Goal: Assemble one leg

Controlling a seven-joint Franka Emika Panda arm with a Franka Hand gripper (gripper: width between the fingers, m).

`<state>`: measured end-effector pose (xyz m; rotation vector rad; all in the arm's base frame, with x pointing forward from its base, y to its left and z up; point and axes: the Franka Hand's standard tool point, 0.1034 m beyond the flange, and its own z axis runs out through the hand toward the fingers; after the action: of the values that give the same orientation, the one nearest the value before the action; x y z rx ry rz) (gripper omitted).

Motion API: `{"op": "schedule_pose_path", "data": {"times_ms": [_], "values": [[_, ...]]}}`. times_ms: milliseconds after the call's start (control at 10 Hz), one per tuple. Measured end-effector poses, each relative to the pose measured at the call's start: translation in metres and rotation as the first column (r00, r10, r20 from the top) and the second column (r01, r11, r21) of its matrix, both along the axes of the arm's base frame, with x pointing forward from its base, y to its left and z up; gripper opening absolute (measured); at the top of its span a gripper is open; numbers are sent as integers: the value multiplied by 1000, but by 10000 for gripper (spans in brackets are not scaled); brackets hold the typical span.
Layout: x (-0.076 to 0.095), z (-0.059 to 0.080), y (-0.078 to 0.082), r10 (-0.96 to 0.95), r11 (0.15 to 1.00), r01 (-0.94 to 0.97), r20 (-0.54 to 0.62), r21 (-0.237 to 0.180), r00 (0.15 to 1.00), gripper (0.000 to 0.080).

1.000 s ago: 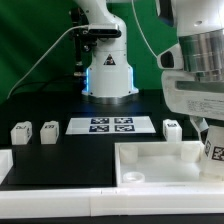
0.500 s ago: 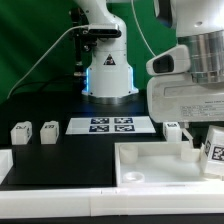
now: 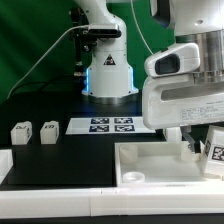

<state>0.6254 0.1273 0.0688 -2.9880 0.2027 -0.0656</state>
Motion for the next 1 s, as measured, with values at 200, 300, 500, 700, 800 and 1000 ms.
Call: {"op": "schedule_pose_path", "data": {"times_ms": [200, 300, 500, 700, 800, 1000], "values": [[0, -1, -7, -182, 983, 183, -26, 2, 983, 298], [0, -2, -8, -270, 963, 270, -40, 3, 962, 294], [0, -2, -8, -452, 891, 454, -73, 10, 889, 293], [0, -2, -7, -572, 818, 576, -98, 11, 814, 293], [-1, -3, -5, -700, 707, 707, -136, 10, 701, 293], [-1, -3, 0, -852, 491, 871, -208, 5, 481, 293]]}}
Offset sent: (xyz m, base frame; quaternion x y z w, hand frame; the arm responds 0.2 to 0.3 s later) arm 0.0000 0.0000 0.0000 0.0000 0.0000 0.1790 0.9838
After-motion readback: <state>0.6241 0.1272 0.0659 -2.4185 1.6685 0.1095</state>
